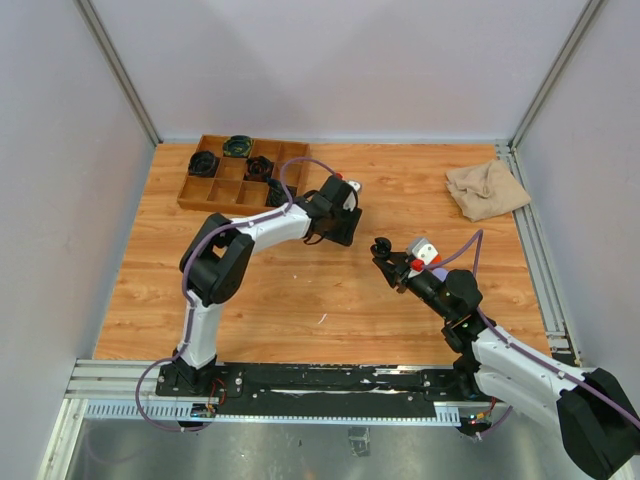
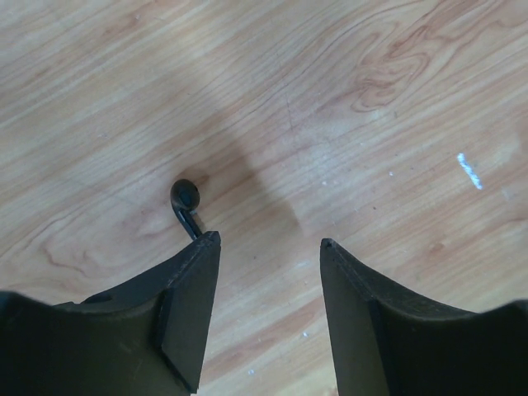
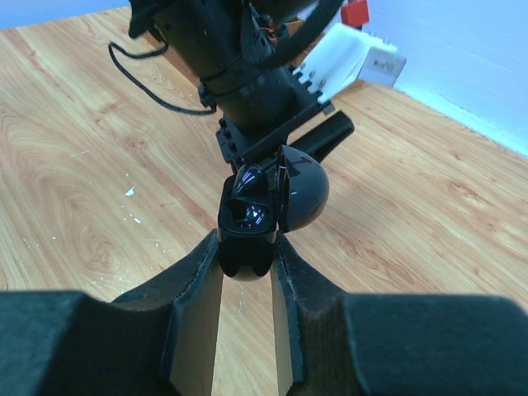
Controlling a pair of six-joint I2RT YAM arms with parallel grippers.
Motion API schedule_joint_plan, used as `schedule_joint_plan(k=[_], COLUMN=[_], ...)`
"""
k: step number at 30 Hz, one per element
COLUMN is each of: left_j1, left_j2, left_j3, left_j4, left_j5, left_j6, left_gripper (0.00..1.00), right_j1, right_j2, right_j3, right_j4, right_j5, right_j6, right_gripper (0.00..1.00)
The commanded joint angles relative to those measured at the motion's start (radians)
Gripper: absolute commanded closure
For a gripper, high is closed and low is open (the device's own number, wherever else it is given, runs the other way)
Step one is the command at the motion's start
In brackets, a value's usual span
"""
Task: Insert the wireless bluetooth earbuds into the charging case
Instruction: Move the earbud to the center of the board.
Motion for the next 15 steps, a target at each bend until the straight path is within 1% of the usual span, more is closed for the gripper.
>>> schedule_joint_plan(k=[1, 4, 8, 15], left_j1=[0.006, 0.006, 0.008, 0.013], left_j2=[-0.096, -0.105, -0.061, 0.04], left_j3=[0.007, 0.032, 0.095, 0.185], left_j4=[-0.021, -0.056, -0.124, -0.17], left_j5=[-0.01, -0.082, -0.172, -0.219], left_j6=[-0.022, -0.041, -0.059, -0.063], left_gripper=[0.43, 0.44, 0.47, 0.51], right_j1=[-0.015, -0.016, -0.015, -0.016], right_j2=[-0.008, -0.008, -0.01, -0.011], right_j3=[-0.011, -0.011, -0.01, -0.011], right_j4=[0.033, 0.033, 0.032, 0.032], right_j5=[0.002, 0.003, 0.006, 0.008], right_j6=[-0.002, -0.002, -0.002, -0.002], right_gripper=[0.97, 0.97, 0.97, 0.97])
